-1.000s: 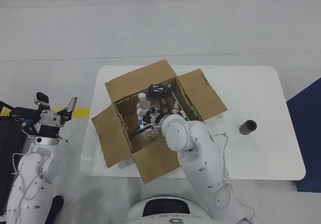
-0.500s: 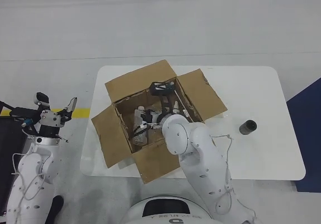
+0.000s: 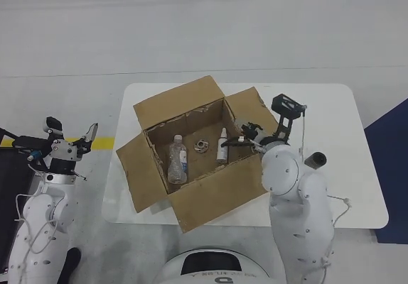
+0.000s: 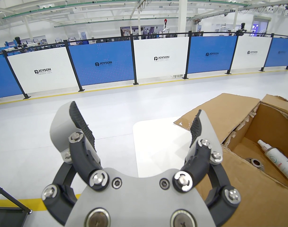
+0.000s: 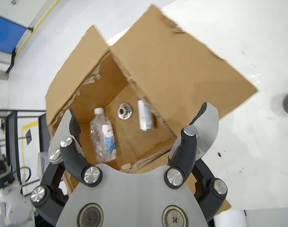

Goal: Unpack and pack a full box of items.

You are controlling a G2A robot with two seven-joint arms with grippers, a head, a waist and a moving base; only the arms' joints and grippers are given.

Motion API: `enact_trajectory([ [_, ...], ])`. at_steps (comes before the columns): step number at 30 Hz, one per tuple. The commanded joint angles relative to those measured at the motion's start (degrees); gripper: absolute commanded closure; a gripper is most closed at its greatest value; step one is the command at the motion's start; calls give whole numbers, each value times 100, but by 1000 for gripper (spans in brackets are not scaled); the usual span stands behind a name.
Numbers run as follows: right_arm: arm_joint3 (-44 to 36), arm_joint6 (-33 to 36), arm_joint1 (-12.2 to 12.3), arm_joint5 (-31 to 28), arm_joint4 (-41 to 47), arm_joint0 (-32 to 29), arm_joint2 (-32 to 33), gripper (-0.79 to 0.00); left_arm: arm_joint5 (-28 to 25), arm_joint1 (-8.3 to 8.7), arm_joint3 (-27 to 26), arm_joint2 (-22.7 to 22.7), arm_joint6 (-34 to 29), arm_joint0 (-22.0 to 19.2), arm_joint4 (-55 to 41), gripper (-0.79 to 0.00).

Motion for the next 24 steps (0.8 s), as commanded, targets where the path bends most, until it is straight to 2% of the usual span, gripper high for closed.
enact_trajectory([
  [1, -152, -23, 19, 195, 49, -236, 403, -785, 0, 0, 0, 0, 0, 0, 0, -785],
  [10, -397, -98, 66, 861, 886, -934, 2185, -785, 0, 0, 0, 0, 0, 0, 0, -785],
  [16, 234, -166, 69, 953, 626, -882, 2523, -785, 0, 0, 0, 0, 0, 0, 0, -785],
  [17, 339, -141, 66, 929, 594, -836, 2540, -770, 0, 0, 0, 0, 0, 0, 0, -785],
  [19, 573, -150, 53, 938, 485, -724, 2582, -677, 0, 0, 0, 0, 0, 0, 0, -785],
  [20, 692, -153, 44, 941, 413, -664, 2590, -594, 0, 0, 0, 0, 0, 0, 0, -785],
  [21, 780, -150, 33, 938, 359, -599, 2591, -557, 0, 0, 0, 0, 0, 0, 0, -785],
  [24, 905, -137, -7, 925, 281, -482, 2633, -520, 0, 0, 0, 0, 0, 0, 0, -785],
])
